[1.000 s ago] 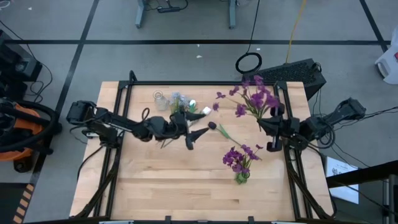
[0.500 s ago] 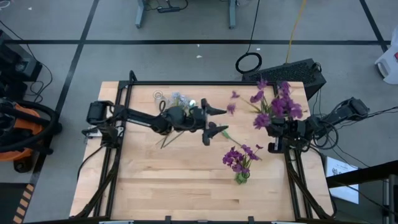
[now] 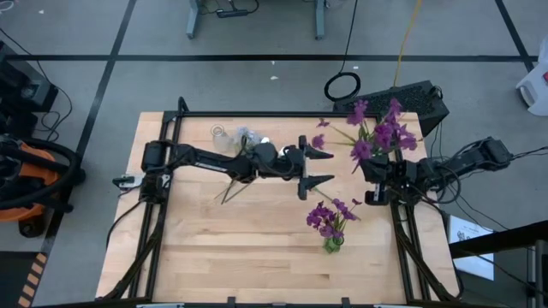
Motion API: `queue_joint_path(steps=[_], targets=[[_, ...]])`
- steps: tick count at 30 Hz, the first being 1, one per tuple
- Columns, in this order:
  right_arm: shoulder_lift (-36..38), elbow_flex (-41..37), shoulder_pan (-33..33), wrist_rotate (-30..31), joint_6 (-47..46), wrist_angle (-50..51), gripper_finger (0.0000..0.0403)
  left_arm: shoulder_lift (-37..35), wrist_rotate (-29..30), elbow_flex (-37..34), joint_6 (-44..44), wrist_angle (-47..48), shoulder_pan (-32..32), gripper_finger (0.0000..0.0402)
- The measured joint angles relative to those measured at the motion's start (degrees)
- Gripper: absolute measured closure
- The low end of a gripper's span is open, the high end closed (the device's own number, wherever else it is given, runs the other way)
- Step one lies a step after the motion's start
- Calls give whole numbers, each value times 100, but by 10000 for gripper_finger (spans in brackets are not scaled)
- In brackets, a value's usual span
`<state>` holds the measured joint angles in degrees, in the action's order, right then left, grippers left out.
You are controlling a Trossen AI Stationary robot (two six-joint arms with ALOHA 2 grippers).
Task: Sort flowers into vase by color
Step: Put the purple flower into the green vase
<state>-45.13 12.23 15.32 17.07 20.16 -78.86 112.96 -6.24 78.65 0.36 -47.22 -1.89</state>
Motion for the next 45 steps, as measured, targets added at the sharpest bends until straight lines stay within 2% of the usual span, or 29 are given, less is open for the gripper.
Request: queue_joint_path(steps=[7,11,15,22,45], targets=[[-569,14,-336,-237,-144,-768,403,31,-2,62,-145,-39,2,102],[-979,258,-563,-258,-353,-745,403,33,-2,63,-153,-156,23,102],[-1475,611,-737,-538,-492,-689,403,31,-2,64,-155,-126,41,105],[-2107,1073,-867,-548,-515,-628,403,31,-2,64,-162,-73,41,133],[-2228,1150,-929,-517,-601,-401,403,29,-4,64,-457,203,41,260]])
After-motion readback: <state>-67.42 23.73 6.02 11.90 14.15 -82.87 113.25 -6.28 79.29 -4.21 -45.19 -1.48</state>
